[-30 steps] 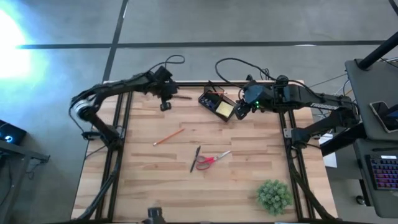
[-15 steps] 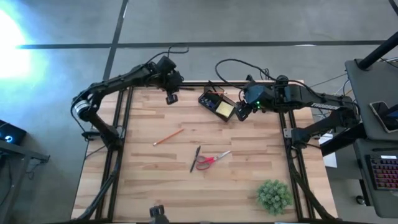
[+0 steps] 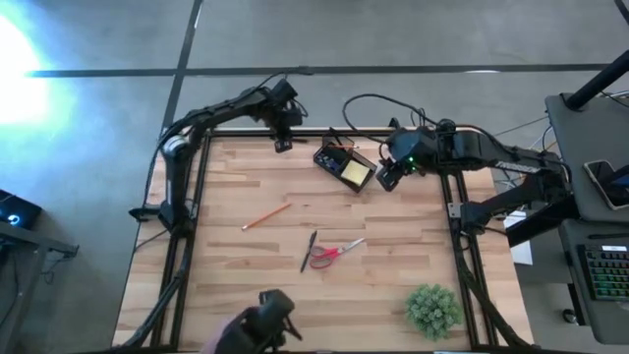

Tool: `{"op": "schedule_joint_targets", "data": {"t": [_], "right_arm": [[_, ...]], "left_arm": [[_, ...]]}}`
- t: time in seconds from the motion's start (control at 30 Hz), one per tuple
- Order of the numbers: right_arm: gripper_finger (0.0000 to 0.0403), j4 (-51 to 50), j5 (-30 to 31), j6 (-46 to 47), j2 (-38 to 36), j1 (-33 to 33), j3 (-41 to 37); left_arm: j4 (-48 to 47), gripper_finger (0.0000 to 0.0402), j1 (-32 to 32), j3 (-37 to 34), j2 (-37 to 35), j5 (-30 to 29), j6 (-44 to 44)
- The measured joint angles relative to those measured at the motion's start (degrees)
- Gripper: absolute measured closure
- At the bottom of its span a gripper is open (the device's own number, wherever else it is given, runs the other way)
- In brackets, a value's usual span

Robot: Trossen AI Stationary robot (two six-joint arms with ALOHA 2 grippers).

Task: Pick and place office supplies into organizer
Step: Put the top pen into the desk organizer

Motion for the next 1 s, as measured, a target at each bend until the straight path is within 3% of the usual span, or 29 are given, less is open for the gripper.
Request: {"op": "schedule_joint_targets", "data": {"t": [0.2,0.4,0.67,1.0], "right_arm": [[0.0227,-2.51,0.31,3.28,-2.79,-1.96,0.0],[0.0227,-4.67,1.67,8.63,-7.61,-4.02,0.0],[0.0227,-4.83,6.03,12.12,-12.61,-4.82,-0.17],[0.0227,-4.82,6.1,13.36,-12.51,-4.79,-0.33]], "left_arm": [[-3.14,0.0262,4.08,6.39,7.33,7.18,4.17],[-2.87,0.029,5.58,8.4,9.4,7.65,4.63],[-4.81,0.0302,4.81,5.26,9.7,8.03,5.86],[-2.6,0.0302,4.79,5.23,13.19,4.63,5.94]]}}
